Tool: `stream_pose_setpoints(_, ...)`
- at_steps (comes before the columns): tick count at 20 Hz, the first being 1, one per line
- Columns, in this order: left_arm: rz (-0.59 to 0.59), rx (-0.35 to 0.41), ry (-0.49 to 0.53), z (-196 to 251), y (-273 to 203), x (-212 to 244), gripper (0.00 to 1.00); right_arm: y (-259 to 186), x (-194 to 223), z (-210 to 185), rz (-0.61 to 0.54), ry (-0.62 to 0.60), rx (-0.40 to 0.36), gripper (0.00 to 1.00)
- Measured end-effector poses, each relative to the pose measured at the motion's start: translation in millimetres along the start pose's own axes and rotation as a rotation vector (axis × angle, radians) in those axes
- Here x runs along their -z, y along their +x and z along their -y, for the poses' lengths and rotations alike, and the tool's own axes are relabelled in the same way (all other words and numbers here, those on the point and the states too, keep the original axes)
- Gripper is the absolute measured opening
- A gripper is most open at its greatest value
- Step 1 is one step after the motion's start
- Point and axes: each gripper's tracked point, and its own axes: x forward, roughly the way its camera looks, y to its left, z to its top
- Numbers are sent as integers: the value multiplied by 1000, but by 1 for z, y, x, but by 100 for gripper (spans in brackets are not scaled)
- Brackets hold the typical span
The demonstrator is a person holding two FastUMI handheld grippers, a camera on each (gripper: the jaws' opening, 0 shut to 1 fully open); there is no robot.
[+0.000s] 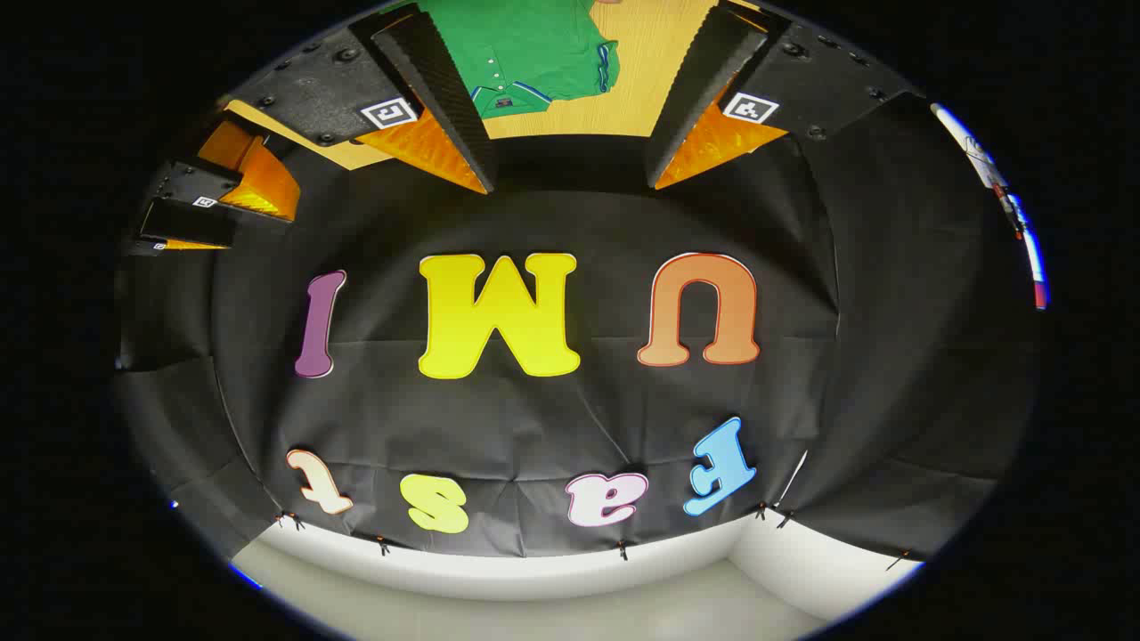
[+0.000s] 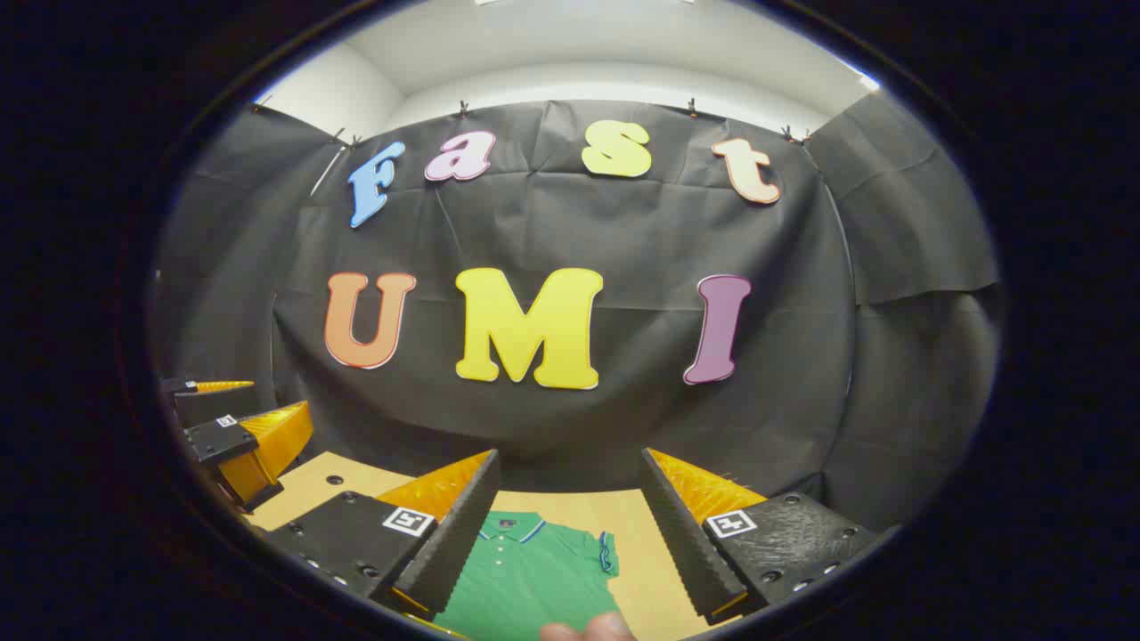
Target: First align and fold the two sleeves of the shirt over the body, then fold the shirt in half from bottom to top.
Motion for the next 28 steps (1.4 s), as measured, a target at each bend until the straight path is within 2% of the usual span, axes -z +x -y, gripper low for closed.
stream_pose_setpoints(9, -2, -12, -7, 12, 1, -4, 100, 4, 1, 10, -16, 8, -33, 96)
stream_pose_setpoints(20, 1, -23, 5, 15, 5, -5, 100, 15, 3, 32, -22, 16, -14, 95)
stream_pose_setpoints(24, -11, -35, 3, 13, 8, 1, 100, 26, 16, 38, -63, 11, -22, 95)
stream_pose_setpoints(28, -34, -49, 27, 7, 13, 12, 100, 39, 55, 40, -161, 21, -43, 95)
